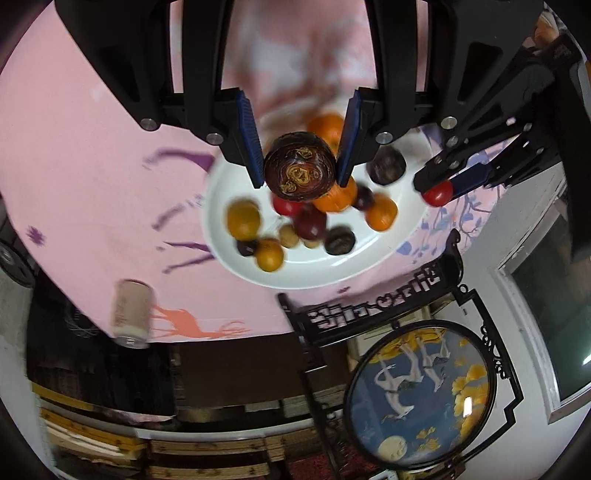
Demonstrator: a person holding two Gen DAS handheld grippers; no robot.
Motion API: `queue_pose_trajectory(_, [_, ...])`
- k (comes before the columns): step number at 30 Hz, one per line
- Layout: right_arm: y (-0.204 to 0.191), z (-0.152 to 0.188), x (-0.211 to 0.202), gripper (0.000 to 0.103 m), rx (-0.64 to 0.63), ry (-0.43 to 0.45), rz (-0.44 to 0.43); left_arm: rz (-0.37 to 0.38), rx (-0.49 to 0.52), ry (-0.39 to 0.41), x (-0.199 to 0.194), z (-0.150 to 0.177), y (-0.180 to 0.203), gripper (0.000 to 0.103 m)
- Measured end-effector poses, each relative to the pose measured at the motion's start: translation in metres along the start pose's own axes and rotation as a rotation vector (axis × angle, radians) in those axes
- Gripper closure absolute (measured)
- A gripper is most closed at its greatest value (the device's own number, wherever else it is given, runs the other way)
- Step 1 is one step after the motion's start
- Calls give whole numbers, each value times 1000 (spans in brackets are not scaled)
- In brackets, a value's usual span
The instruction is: Organize fruits
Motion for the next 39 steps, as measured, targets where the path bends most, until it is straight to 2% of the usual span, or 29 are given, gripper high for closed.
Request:
queue_pose_trajectory(1, [1,-2,6,48,9,7,13,-9,-21,3,6,-4,-4,52])
queue_pose_trajectory(2, [2,-1,7,45,10,18,17,-15,-40,15,8,-5,-8,33])
queue_pose_trajectory(3, [1,0,7,45,2,22,15,-25,-51,29,9,-5,-11,26])
queue_pose_trajectory(7, [3,3,0,45,-29,36,36,-12,-40,6,11,-2,-10,23])
queue_pose_trajectory(9, [4,8,-5,45,-23,31,27,-14,-29,2,8,3,-10,16])
queue_pose_trajectory(14, [-1,28,-25,44,-39,38,78,-32,-21,7,-7,20,-12,5])
queue_pose_trajectory(18, [-14,45,-39,44,-85,20,132,-30,-6,-5,-19,34,-8,2])
queue_pose_trajectory(23, [-23,57,-54,44,-135,26,194,-78,33,47,-46,48,-5,2])
queue_pose_trajectory(24, [-22,59,-55,39,-130,22,193,-78,29,52,-51,50,-5,2])
queue_pose_trajectory(26, [-20,62,-59,7,-107,17,190,-62,9,65,-60,51,-9,2])
queue_pose_trajectory(27, [-20,63,-63,3,-97,30,188,-55,-4,70,-64,51,-11,2])
queue_pose_trajectory(31, [-16,68,-80,3,-61,90,187,-14,-61,59,-67,49,-21,2])
queue_pose_trajectory(39, [-17,68,-76,3,-59,66,183,-11,-53,47,-66,50,-19,2])
Point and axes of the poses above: each gripper's, at about its wrist camera, not at the fingertips, and x roughly the way its jaws point, y to its right, z to its underside, the point moved 4 cm from there along x, roughly the way its jaws point, and after that the axes turned 12 degrees about -x, right-handed, at the moved point
